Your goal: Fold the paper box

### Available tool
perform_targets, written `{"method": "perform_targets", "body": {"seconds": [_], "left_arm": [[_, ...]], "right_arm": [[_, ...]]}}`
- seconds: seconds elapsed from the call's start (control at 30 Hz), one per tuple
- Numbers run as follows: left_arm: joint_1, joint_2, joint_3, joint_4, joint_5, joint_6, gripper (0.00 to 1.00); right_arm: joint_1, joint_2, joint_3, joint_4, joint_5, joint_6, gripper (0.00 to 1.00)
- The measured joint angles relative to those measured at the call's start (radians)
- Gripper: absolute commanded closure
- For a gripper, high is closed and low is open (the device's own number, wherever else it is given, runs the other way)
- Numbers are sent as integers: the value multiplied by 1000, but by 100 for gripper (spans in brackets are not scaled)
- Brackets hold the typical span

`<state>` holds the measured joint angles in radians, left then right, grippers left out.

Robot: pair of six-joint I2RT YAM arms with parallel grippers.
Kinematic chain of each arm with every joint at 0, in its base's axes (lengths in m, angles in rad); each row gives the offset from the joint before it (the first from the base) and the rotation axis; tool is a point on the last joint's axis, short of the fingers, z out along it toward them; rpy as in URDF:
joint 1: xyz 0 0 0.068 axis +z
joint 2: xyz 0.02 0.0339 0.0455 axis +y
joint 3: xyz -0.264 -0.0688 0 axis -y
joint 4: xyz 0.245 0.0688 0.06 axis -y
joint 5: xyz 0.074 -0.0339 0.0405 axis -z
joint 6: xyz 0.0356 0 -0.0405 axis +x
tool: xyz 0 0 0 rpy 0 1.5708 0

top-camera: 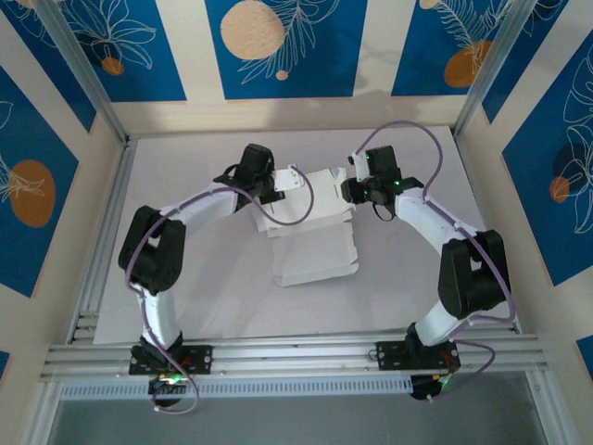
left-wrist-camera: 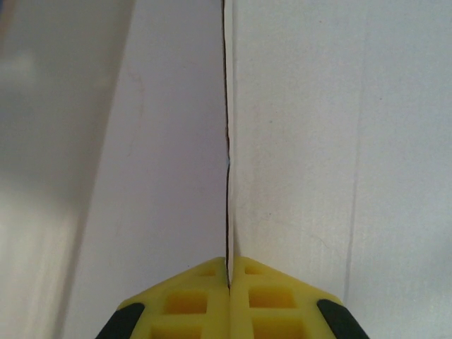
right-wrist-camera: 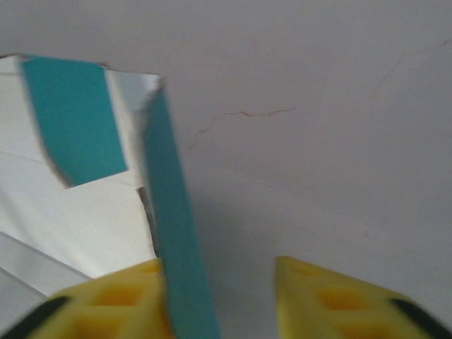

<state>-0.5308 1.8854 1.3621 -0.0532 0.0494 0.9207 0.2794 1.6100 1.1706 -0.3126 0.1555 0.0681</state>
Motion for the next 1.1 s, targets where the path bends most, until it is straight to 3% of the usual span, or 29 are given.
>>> {"method": "perform_targets", "body": {"seconds": [0.27, 0.5, 0.6, 0.73, 0.8, 0.93, 1.1], "left_arm": [[-157, -37, -167, 290, -266, 140, 100], [-247, -16, -204, 508, -465, 273, 100], [-253, 19, -209, 610, -533, 328, 100], [-256, 48, -217, 706, -607, 395, 100], [-261, 51, -222, 742, -627, 422, 100], [-280, 64, -232, 814, -658, 456, 100], [-319, 107, -267, 885, -674, 495, 100]], "right_arm": [[-8, 0, 14, -117, 2, 177, 50], [-80, -203, -101, -119, -14, 332, 57], [-117, -260, -107, -122, -52, 369, 64], [-128, -279, -108, -118, -160, 393, 84], [-119, -278, -124, -100, -229, 411, 98], [-105, -220, -147, -60, -348, 454, 100], [-105, -66, -153, -11, -383, 500, 100]]}}
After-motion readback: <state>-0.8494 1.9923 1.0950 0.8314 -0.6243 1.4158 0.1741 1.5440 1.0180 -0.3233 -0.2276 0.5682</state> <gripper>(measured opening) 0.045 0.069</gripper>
